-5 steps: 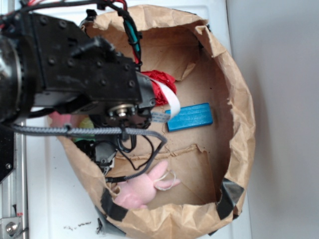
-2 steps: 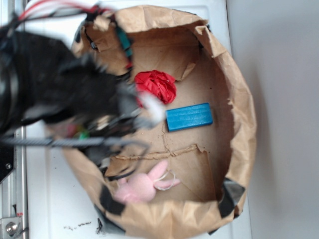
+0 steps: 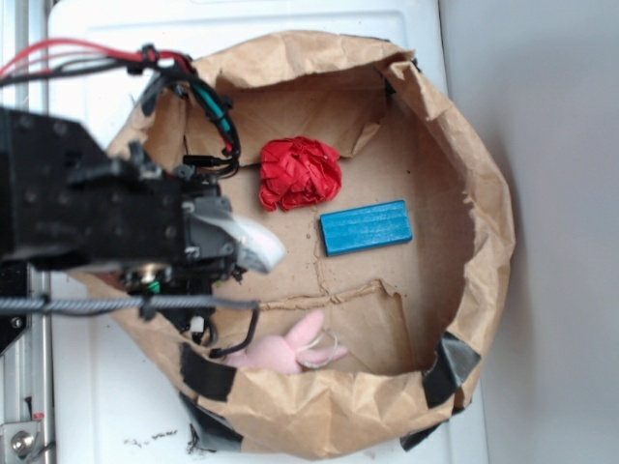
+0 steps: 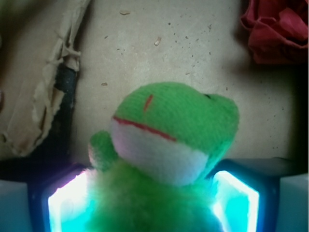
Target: Grab the green animal.
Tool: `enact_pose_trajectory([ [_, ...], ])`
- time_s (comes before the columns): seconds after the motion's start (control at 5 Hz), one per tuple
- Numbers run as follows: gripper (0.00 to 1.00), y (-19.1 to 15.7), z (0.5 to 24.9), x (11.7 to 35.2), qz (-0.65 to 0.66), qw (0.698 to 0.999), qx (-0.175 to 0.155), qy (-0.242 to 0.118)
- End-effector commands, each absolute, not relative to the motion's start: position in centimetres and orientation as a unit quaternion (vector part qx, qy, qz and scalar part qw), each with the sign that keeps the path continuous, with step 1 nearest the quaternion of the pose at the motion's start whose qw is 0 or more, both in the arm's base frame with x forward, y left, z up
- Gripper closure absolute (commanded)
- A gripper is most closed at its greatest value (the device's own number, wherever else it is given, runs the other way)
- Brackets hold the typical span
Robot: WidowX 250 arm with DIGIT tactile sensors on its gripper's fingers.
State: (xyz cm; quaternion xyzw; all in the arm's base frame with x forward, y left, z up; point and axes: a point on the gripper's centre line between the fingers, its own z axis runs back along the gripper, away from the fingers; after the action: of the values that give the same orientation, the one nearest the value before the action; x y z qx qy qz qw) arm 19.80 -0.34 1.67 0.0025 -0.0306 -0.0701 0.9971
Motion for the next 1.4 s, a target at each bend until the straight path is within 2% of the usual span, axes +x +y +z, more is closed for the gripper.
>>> enact_pose_trajectory([
  [0.0,0.87,-1.6,2.3,18.1,-0.073,0.996,0.012,-0.044],
  [0.2,1.00,-1.6,3.0,17.1,-0.071,0.996,0.014,-0.045],
  [0.4,1.00,-1.4,4.6,17.3,-0.065,0.997,0.011,-0.046],
  [0.8,1.00,-0.5,9.9,18.5,-0.051,0.996,-0.033,-0.067],
  [1.0,1.00,-0.3,12.4,19.1,-0.040,0.996,-0.039,-0.074],
  [1.2,1.00,-0.7,13.4,20.0,-0.030,0.996,-0.022,-0.079],
])
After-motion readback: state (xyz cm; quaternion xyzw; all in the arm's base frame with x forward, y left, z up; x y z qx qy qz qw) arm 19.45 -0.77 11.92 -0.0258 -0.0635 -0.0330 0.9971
